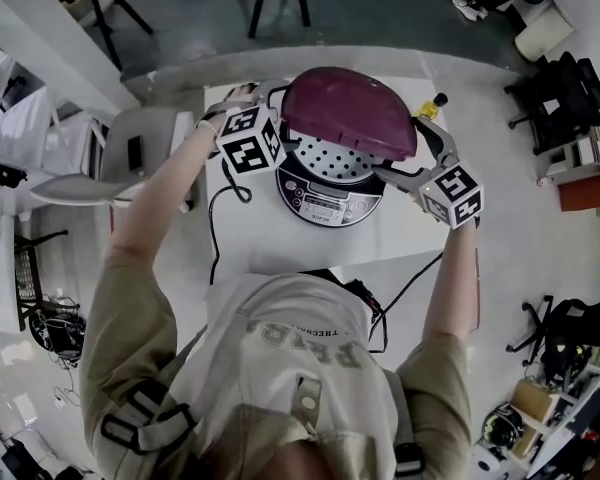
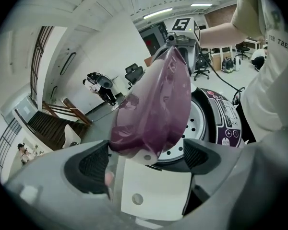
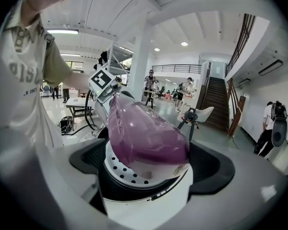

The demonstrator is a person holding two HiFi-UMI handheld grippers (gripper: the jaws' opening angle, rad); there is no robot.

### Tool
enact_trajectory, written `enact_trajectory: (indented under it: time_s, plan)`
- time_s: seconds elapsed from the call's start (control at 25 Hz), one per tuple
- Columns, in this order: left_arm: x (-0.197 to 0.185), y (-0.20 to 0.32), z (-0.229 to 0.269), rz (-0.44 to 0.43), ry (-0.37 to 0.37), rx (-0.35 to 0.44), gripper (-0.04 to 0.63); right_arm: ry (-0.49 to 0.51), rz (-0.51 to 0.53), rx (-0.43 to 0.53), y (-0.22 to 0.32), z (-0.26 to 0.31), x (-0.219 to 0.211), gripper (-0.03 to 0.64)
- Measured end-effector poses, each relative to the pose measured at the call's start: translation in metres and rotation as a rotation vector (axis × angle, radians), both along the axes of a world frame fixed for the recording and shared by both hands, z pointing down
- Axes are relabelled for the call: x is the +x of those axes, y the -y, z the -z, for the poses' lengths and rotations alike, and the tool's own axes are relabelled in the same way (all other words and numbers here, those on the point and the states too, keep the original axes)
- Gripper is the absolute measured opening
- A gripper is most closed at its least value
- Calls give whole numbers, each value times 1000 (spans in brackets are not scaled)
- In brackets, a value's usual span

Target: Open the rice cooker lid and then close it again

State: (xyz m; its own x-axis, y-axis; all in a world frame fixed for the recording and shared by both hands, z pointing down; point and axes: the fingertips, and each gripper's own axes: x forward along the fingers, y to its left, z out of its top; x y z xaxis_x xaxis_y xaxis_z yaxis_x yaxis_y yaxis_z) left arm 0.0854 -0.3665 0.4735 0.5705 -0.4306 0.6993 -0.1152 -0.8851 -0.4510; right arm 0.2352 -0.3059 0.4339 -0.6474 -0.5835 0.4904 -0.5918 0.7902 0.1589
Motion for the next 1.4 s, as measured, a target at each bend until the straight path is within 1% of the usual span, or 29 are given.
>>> enact_trajectory:
  time_s: [0.2,0.44,0.8,1.08,1.16,1.28,1.4]
  plan:
    - [-5,-10,-10,-26,36,-11,509,-45,17,-32,-9,-11,-4,528]
    - [-8,-17,-17,-54,72,-33,520,-52,16,-47,-15,-18,-6,535]
    - [-14,-30,-29,-111,142,-83,537,-90,50,-103,-28,-32,-7,549]
    - [-18,-34,-35,-136,164,-115,540,-105,74,-123,-33,-39,-10,558]
    - [-18,-36,-36,-144,168,-131,540,-106,80,-131,-34,-41,-11,561]
    - [-20,-43,-40,-171,197,-166,575,-123,100,-159,-38,-45,-11,568]
    - [-21,-46,-44,-182,211,-184,575,-141,119,-182,-42,-49,-11,574]
